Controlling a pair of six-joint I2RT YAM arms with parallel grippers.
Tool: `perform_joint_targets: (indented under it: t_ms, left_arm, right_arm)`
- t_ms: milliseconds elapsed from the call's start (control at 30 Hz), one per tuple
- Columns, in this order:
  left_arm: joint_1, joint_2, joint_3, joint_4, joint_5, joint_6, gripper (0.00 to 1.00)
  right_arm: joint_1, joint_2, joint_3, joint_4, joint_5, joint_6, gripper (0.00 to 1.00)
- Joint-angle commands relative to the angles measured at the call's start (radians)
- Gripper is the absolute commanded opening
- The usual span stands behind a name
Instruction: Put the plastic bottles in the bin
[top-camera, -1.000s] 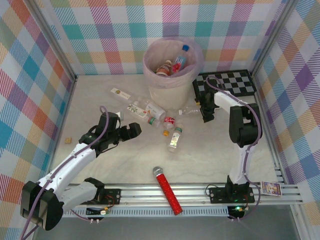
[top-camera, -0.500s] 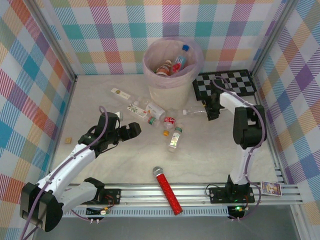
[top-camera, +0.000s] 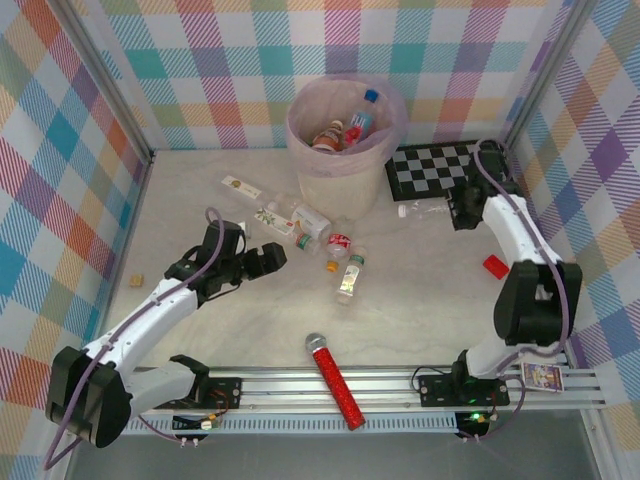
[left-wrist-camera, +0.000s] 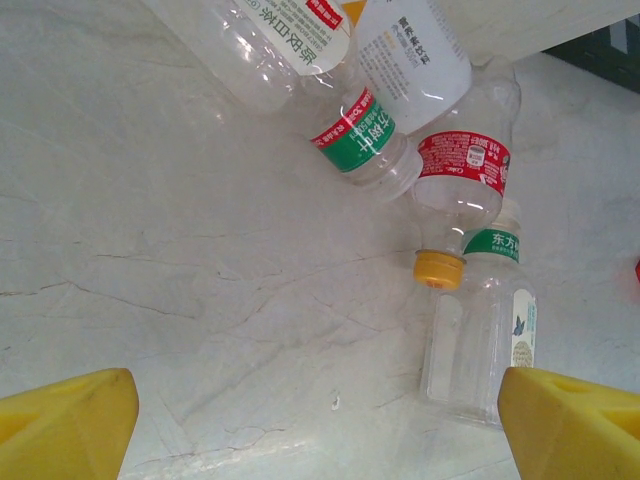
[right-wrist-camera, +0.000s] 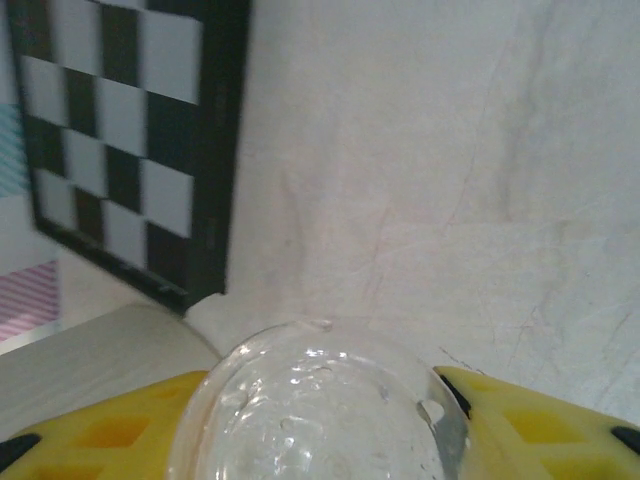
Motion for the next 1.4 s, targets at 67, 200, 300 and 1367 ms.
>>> perform_joint_targets:
  t_ms: [67, 200, 300, 1367]
  left_arm:
    - [0.003, 0.052, 0.022, 0.06, 0.039, -0.028, 0.92]
    - [0.001, 0.07, 0.02, 0.094, 0.038, -0.034, 0.92]
    - [0.0, 0.066, 0.016, 0.095, 0.037, -0.034, 0.92]
    - [-0.004, -0.191, -0.024, -0.088, -0.059, -0.092, 0.91]
  right_arm:
    - [-0.008, -0.122, 0.104, -0.1, 0.047, -0.141, 0.54]
    - [-0.008, -0.172, 0.183, -0.106, 0.045, -0.149, 0.52]
    - [0.005, -0.189, 0.257, -0.096, 0.047, -0.152, 0.51]
    - [0.461, 0.557, 1.111, 0.064, 0.161, -0.711, 0.75]
